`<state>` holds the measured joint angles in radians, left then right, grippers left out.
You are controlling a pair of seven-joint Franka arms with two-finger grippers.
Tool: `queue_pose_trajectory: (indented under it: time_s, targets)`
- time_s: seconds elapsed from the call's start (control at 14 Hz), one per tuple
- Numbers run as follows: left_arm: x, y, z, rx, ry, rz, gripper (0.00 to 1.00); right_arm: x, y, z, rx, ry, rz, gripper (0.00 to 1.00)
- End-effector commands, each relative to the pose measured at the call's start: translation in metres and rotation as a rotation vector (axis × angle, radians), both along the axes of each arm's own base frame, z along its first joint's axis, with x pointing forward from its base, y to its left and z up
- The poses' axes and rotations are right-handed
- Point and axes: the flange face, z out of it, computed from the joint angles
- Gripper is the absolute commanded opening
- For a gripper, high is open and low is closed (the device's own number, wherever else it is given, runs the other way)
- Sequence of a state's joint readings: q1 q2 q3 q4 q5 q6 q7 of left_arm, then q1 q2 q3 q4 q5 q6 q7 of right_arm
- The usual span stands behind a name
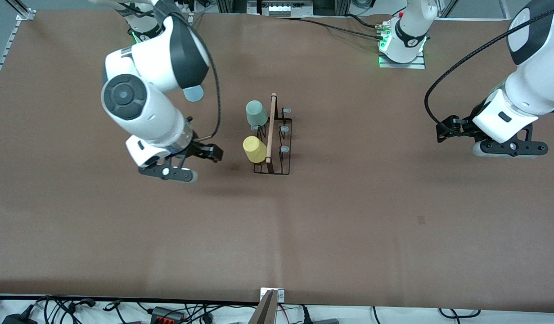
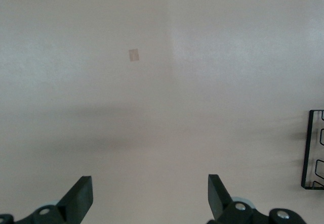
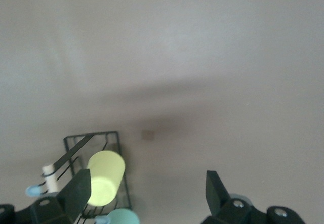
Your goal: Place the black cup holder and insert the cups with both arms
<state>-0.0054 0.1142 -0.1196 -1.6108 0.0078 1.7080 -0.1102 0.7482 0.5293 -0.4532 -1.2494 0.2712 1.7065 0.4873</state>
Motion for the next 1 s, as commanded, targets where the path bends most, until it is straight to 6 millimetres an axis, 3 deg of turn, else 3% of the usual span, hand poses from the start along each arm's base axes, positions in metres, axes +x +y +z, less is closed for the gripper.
queue_pose_trajectory:
  time_s: [0.0,0.14,0.29,0.43,0.64,0.86,0.93]
  targets:
    - [-0.001,-0.004,0.008,0.018,-0.010,-0.023,1.00,0.007,-0.034,0.013,-0.016,-0.015,0.003,1.00]
    - [-0.001,-0.001,0.008,0.019,-0.006,-0.023,1.00,0.013,-0.054,0.020,-0.026,-0.031,-0.025,1.00]
    - [-0.001,-0.004,0.007,0.019,-0.003,-0.028,1.00,0.029,-0.109,0.027,0.015,-0.028,-0.110,1.00]
    - [-0.002,-0.006,0.008,0.019,-0.001,-0.031,1.00,0.034,-0.147,0.037,0.015,-0.039,-0.100,1.00]
    - [-0.003,-0.006,0.010,0.014,0.004,-0.028,1.00,0.030,-0.205,0.065,-0.027,-0.076,0.010,1.00]
    - [-0.003,-0.006,0.010,0.012,0.006,-0.028,1.00,0.024,-0.279,0.072,-0.010,-0.078,0.067,1.00]
    - [-0.003,-0.007,0.010,0.012,0.006,-0.030,1.00,0.020,-0.295,0.076,-0.009,-0.080,0.092,1.00]
